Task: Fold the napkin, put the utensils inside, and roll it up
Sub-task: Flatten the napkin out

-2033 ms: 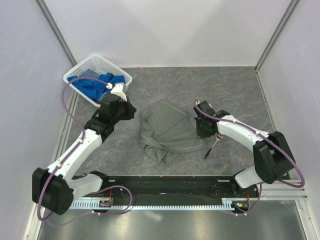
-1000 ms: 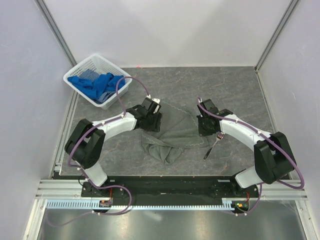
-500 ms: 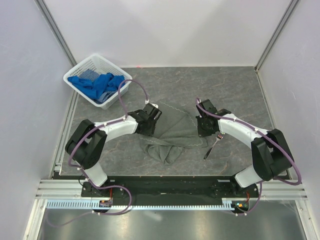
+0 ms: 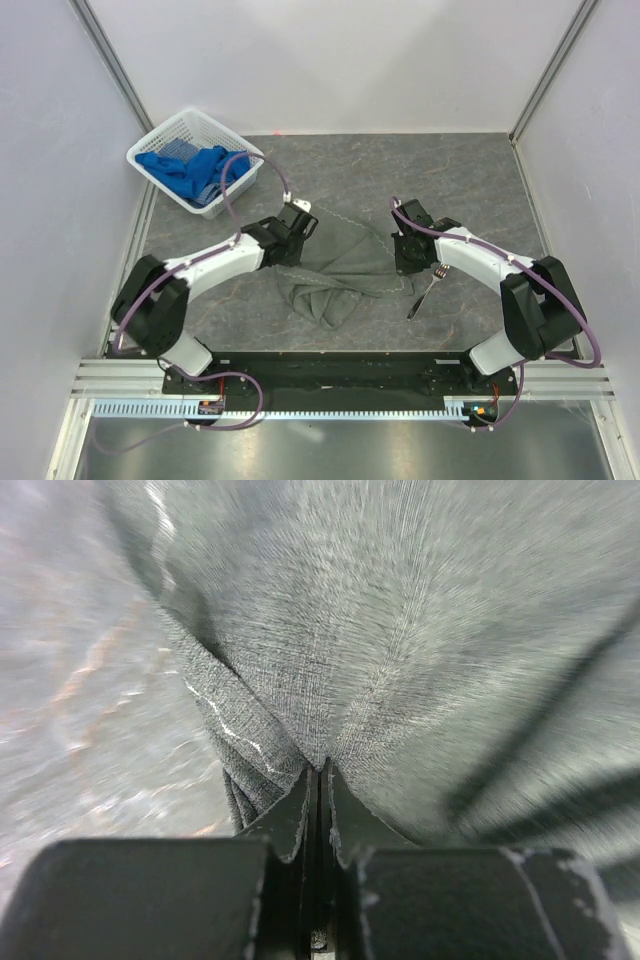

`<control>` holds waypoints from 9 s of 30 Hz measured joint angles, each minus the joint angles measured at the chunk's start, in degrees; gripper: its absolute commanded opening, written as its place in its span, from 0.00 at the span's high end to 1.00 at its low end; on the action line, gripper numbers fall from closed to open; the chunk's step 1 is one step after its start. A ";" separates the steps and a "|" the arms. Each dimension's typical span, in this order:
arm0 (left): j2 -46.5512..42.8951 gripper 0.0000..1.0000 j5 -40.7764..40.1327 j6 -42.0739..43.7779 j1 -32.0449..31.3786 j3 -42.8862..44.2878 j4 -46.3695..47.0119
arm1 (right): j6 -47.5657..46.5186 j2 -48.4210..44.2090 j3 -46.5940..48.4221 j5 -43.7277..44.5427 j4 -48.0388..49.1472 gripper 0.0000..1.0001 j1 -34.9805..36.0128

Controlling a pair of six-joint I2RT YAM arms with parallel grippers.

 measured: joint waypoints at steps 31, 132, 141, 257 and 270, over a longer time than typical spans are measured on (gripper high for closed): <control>-1.05 0.17 -1.18 8.02 12.11 16.74 2.10 | -3.89 -0.94 2.29 3.82 -1.70 1.00 -5.42; -35.98 0.98 7.02 -1.18 19.76 0.74 9.07 | -5.29 -10.95 19.39 -4.68 -1.31 1.00 -5.62; -41.90 0.98 8.98 6.08 19.76 16.37 15.61 | -9.22 -27.12 28.50 -7.72 3.89 1.00 -5.62; 8.59 0.03 24.59 -3.04 9.84 -7.82 40.94 | 2.84 45.35 48.41 -23.04 19.93 0.74 -29.38; 8.17 0.03 24.55 -3.13 9.84 -8.59 41.62 | 13.42 53.20 55.80 -28.17 26.99 1.00 -31.67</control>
